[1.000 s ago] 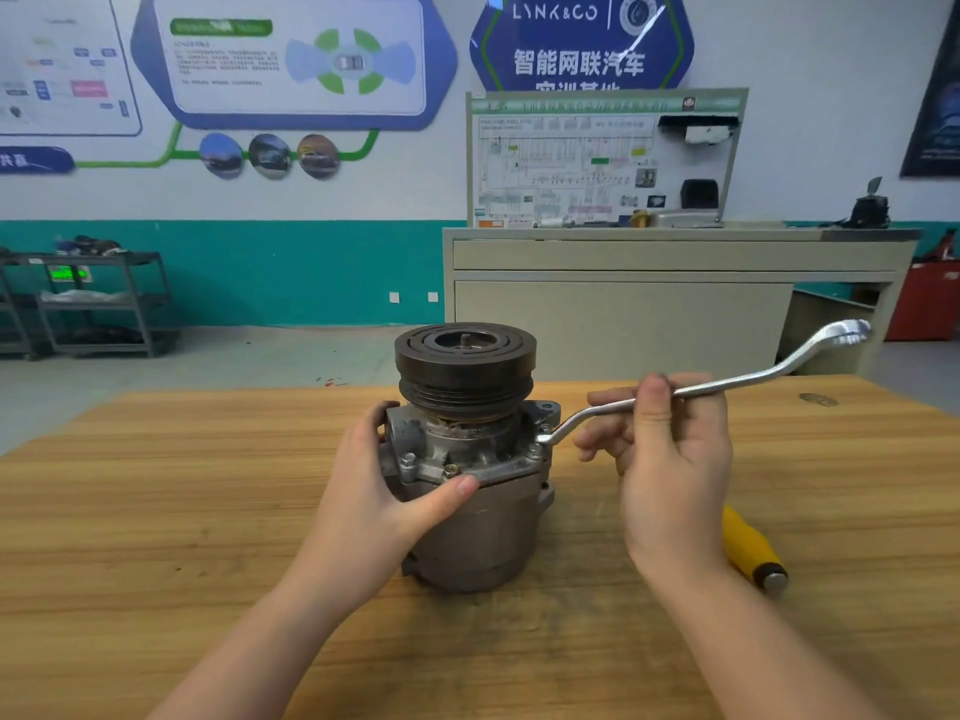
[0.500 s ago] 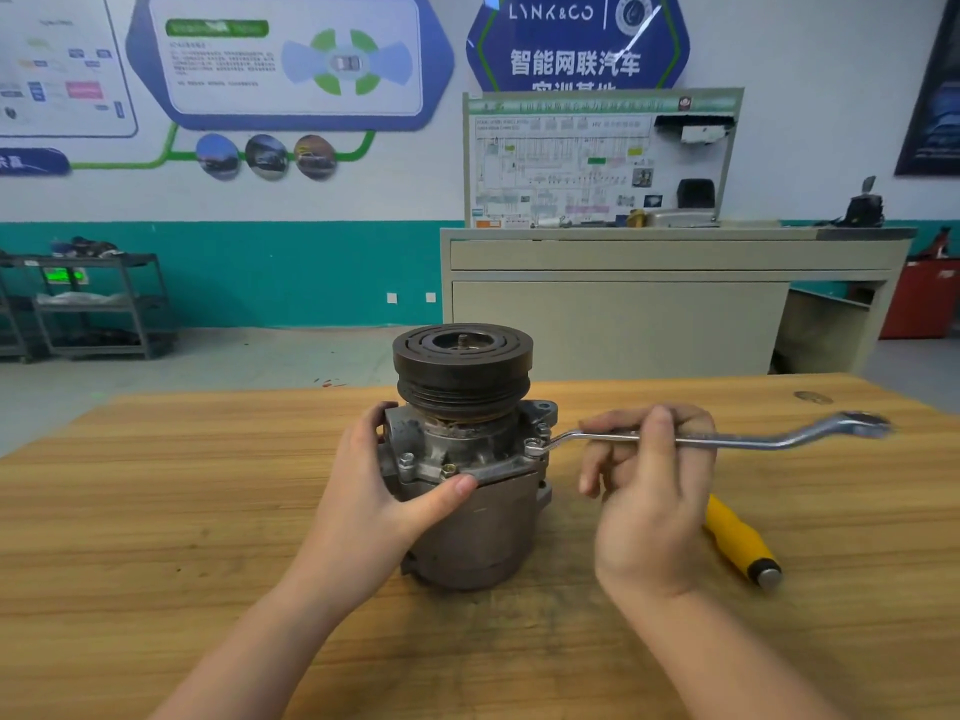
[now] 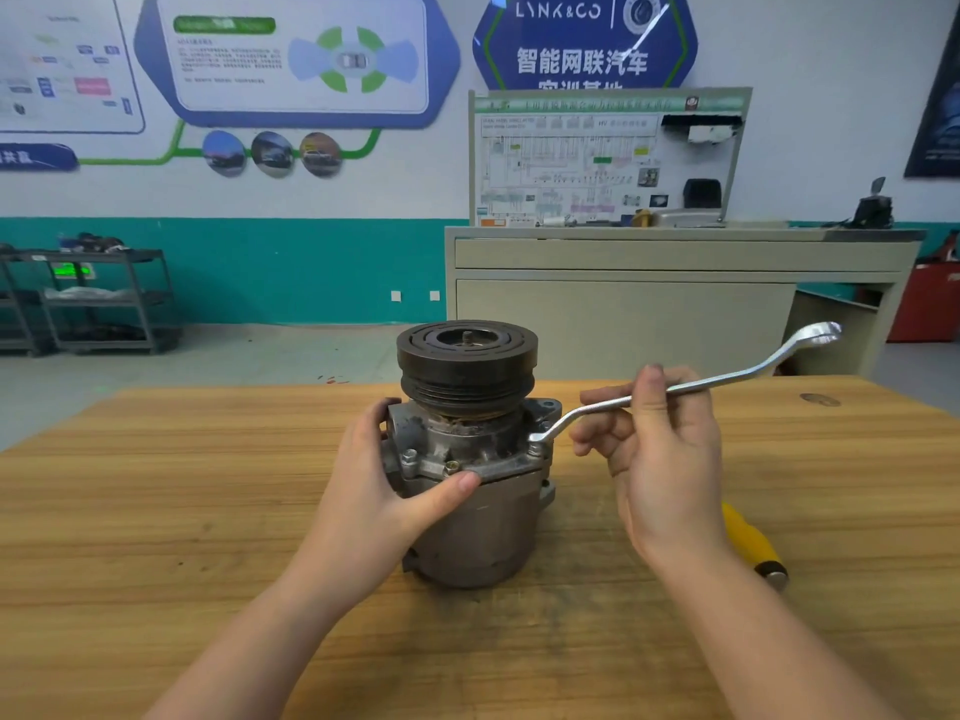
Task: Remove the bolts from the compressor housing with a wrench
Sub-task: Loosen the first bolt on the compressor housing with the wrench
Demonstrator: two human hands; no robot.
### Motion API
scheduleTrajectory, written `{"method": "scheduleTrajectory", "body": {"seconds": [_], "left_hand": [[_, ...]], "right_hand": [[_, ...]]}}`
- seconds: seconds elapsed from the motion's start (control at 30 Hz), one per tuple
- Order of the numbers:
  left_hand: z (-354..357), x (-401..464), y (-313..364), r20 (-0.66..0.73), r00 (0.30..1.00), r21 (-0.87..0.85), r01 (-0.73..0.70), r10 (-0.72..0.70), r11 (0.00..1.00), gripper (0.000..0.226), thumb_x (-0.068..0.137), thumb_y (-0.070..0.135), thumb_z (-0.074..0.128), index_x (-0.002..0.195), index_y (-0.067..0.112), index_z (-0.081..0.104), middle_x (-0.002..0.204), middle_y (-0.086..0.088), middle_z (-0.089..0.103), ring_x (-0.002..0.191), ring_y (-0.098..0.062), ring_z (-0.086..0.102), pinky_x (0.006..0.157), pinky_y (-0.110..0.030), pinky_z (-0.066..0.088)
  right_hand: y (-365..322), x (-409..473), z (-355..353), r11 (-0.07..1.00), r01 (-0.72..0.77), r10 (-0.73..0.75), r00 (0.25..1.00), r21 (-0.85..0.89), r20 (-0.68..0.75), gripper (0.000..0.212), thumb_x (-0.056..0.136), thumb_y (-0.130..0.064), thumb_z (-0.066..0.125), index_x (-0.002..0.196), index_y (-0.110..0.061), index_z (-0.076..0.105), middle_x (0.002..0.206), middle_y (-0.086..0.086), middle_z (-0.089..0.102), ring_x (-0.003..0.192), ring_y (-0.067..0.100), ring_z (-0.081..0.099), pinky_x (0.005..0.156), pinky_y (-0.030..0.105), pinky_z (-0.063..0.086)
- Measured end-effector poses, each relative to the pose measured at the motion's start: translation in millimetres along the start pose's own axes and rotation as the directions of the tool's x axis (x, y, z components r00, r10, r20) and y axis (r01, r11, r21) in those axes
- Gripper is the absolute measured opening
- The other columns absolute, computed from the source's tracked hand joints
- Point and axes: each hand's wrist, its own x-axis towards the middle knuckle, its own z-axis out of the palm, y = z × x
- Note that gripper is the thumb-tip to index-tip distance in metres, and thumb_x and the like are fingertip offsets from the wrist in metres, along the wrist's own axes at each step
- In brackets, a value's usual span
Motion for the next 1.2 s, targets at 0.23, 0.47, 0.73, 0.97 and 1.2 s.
{"method": "scheduleTrajectory", "body": {"seconds": [0.23, 0.47, 0.73, 0.97, 1.2], "left_hand": [[-0.7, 0.7, 0.6, -0.020, 0.999, 0.023, -0.029, 0.030, 0.999, 0.103, 0.046, 0.088, 0.062, 0.132, 0.045, 0.025, 0.118, 0.037, 0.038, 0.109, 0.026, 0.037, 0.077, -0.001, 0.035], [-0.7, 0.8, 1.2, -0.026, 0.999, 0.029, -0.034, 0.035, 0.999, 0.099, 0.046, 0.089, 0.060, 0.127, 0.049, 0.022, 0.116, 0.040, 0.037, 0.105, 0.031, 0.035, 0.075, -0.002, 0.034], [-1.0, 1.1, -0.9, -0.009, 1.000, 0.007, -0.025, 0.025, 1.000, 0.104, 0.046, 0.088, 0.061, 0.133, 0.045, 0.027, 0.123, 0.032, 0.041, 0.110, 0.026, 0.037, 0.077, -0.004, 0.036], [-0.9, 1.4, -1.8, -0.008, 1.000, -0.001, -0.019, 0.019, 1.000, 0.113, 0.045, 0.089, 0.062, 0.139, 0.035, 0.030, 0.125, 0.030, 0.042, 0.113, 0.020, 0.040, 0.083, -0.007, 0.036], [-0.8, 0.7, -1.3, 0.003, 1.000, 0.018, -0.023, 0.023, 1.000, 0.111, 0.050, 0.085, 0.063, 0.141, 0.035, 0.027, 0.132, 0.021, 0.042, 0.114, 0.017, 0.040, 0.085, -0.007, 0.035]], "right_hand": [[2.7, -21.7, 3.0, 0.662, 0.643, -0.470, 0.757, -0.386, 0.454, 0.026, 0.100, -0.038, 0.045, 0.087, -0.016, 0.051, 0.070, 0.005, 0.059, 0.062, 0.010, 0.056, 0.057, 0.021, 0.048], [10.7, -30.1, 10.1, 0.786, 0.545, -0.489, 0.837, -0.293, 0.246, 0.016, 0.101, -0.025, 0.037, 0.090, -0.022, 0.047, 0.076, 0.004, 0.058, 0.053, 0.012, 0.049, 0.049, 0.021, 0.042], [9.6, 25.0, -12.9, 0.791, -0.430, 0.541, 0.823, 0.435, -0.170, 0.027, 0.104, -0.018, 0.034, 0.080, -0.011, 0.046, 0.056, 0.009, 0.064, 0.040, 0.015, 0.054, 0.040, 0.017, 0.043], [-4.9, 6.8, -5.6, 0.989, 0.133, -0.142, 0.976, -0.066, -0.162, 0.017, 0.099, -0.034, 0.043, 0.084, -0.029, 0.049, 0.067, 0.004, 0.069, 0.045, 0.015, 0.061, 0.044, 0.023, 0.048], [2.4, -17.0, -0.5, 0.739, 0.570, -0.435, 0.810, -0.359, 0.393, 0.028, 0.099, -0.037, 0.047, 0.090, -0.012, 0.056, 0.073, 0.004, 0.058, 0.062, 0.013, 0.061, 0.055, 0.032, 0.052]]}}
